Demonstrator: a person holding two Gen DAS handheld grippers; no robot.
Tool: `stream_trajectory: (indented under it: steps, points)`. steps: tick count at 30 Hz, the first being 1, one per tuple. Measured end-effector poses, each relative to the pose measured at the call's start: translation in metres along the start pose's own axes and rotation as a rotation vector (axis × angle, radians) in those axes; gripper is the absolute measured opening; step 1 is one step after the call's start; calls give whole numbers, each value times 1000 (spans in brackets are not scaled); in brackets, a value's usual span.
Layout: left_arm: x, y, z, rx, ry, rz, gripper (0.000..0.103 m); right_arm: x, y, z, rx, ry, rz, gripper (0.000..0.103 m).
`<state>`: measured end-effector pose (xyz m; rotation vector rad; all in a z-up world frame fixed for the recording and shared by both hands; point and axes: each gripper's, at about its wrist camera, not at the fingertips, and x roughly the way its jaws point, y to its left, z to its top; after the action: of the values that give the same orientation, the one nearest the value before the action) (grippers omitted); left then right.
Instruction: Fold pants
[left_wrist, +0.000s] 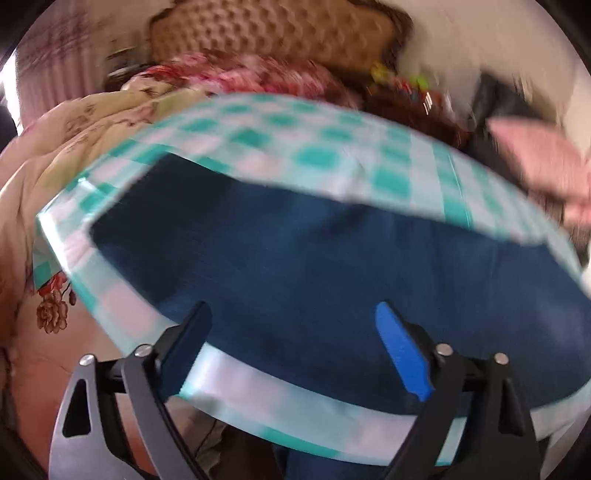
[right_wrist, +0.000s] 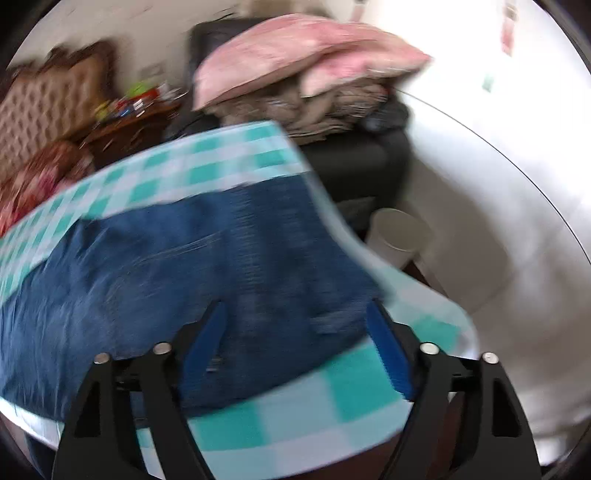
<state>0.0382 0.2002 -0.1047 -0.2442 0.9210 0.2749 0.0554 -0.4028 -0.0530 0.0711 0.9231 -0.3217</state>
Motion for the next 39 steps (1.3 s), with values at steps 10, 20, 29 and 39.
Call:
stream_trajectory:
  steps: [10,20,29,39]
  points:
    - [9,-60,-26,169,-62,-11,101,42,36,-22,-25,99,16,98]
    - [47,-98,32,308,-26,-254,40,46,28,-31,15,103,65,98]
    - [95,-15,86,84,-13,-83,30,-11,130,1,-226,22,203,67]
    - [20,67,4,-145,-114,-96,38,14,396,3,-619,66,564,25]
